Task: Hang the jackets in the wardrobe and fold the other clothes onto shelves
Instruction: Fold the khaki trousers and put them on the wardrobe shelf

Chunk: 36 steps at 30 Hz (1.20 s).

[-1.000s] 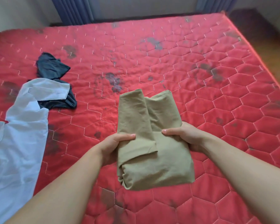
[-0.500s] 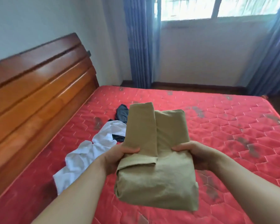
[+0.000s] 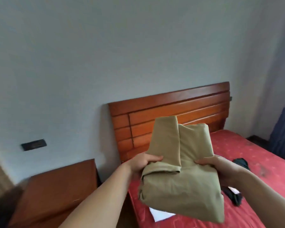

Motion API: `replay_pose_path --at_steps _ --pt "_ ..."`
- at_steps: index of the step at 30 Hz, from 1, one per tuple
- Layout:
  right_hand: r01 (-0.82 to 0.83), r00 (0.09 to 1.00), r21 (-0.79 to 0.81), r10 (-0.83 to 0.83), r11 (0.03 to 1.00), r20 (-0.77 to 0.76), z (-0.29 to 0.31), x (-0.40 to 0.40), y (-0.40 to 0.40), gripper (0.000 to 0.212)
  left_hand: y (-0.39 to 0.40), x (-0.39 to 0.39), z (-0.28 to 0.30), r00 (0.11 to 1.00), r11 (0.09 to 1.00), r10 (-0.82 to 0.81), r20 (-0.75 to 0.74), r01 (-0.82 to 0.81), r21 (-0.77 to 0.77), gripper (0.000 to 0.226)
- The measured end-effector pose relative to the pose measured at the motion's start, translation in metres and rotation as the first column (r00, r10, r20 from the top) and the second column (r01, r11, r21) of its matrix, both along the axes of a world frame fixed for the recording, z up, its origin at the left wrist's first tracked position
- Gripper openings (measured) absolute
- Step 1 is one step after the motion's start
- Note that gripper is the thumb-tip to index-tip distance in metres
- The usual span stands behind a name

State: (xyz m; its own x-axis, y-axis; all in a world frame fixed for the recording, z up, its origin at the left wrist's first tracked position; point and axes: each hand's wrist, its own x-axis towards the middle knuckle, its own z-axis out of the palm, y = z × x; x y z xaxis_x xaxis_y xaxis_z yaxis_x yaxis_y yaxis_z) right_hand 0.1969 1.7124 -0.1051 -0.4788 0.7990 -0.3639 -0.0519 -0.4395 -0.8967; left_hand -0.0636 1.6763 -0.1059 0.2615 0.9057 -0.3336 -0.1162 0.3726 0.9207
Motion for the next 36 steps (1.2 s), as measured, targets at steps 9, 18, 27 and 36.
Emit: replay_pose_path --at_steps 9,18,27,36 --pt "-0.409 0.912 0.104 0.402 0.907 0.082 0.030 -0.316 -0.027 0.065 -0.137 -0.273 0.015 0.792 0.809 0.588 -0.164 -0.582 0.087 0.031" --pt "-0.571 0.821 0.265 0.533 0.777 0.205 0.021 -0.587 -0.106 0.027 -0.273 -0.463 0.009 0.357 0.385 0.913 -0.196 -0.913 0.134 0.042" --pt "-0.706 0.703 0.291 0.687 0.646 0.183 -0.001 -0.736 -0.113 0.029 -0.300 -0.559 -0.011 0.107 0.126 0.980 -0.167 -0.986 0.108 0.050" --pt "-0.854 0.505 0.231 0.848 0.466 0.158 -0.001 -0.869 -0.111 0.034 -0.295 -0.624 -0.012 -0.245 -0.237 0.964 -0.101 -0.968 0.082 0.036"
